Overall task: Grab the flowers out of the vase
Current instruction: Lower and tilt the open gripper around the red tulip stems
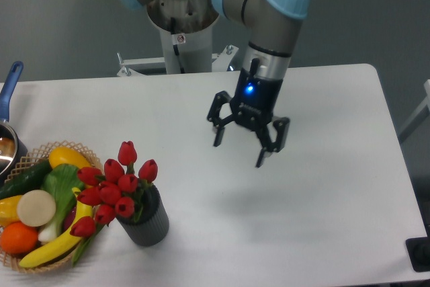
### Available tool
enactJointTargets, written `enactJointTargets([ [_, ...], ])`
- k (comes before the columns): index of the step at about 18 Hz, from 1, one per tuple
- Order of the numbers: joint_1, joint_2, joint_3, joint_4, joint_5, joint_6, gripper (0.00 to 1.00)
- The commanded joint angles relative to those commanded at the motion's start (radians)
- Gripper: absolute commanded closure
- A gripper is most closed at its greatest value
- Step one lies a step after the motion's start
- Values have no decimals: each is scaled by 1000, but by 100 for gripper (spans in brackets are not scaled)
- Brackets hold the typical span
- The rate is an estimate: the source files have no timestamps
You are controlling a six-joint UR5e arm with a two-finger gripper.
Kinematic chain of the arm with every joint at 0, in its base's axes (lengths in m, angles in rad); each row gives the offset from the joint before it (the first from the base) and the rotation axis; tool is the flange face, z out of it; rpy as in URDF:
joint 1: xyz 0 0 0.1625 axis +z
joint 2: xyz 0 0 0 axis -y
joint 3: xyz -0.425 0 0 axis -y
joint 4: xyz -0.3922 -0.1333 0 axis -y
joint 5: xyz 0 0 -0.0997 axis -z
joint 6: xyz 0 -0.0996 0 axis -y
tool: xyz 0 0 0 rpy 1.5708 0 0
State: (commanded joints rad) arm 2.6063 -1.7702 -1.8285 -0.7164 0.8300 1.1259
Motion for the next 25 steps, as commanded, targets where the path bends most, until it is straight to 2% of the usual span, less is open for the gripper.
enactJointTargets([
  [5,-17,-20,-29,0,-106,141,0],
  [8,-18,-6,-66,0,-186,146,0],
  [10,-35,-8,-68,2,-196,143,0],
  [18,-106,-51,-25,2,-201,72,0],
  [22,-138,-89,40,2,-201,-9,0],
  [25,-163,-113,48,34,-200,-17,0],
])
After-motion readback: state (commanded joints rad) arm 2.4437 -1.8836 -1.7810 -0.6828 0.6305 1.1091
